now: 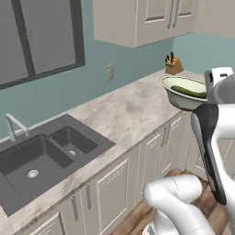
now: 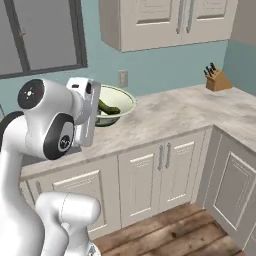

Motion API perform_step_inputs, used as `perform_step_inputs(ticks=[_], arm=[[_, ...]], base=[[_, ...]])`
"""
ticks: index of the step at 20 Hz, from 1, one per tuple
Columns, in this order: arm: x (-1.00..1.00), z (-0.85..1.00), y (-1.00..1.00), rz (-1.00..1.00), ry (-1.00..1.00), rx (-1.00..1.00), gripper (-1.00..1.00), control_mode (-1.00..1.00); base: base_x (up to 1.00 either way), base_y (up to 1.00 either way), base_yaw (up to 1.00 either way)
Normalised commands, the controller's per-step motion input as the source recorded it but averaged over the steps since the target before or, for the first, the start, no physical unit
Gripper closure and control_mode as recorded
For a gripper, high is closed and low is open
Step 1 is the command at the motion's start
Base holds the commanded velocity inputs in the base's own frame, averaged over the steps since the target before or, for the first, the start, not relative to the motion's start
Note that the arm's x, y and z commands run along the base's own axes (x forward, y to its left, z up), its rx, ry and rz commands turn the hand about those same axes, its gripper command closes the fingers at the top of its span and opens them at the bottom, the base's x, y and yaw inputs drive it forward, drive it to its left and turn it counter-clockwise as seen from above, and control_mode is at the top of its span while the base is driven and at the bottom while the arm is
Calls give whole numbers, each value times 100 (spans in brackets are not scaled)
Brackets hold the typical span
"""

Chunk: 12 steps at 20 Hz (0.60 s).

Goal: Pick the squash from the sink and place it in the bowl. Then pick the bowl and place it in the microwave. Then close the microwave door and press the start button.

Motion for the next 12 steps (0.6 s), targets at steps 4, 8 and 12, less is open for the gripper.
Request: perform_step_inputs(ticks=[4, 8, 12], arm=[[0, 0, 0, 0, 0, 0, 100, 100], [0, 0, 0, 0, 0, 0, 100, 100], [0, 0, 0, 0, 0, 0, 100, 100]], base=[[-20, -13, -56], [-18, -6, -57], [-8, 0, -58]])
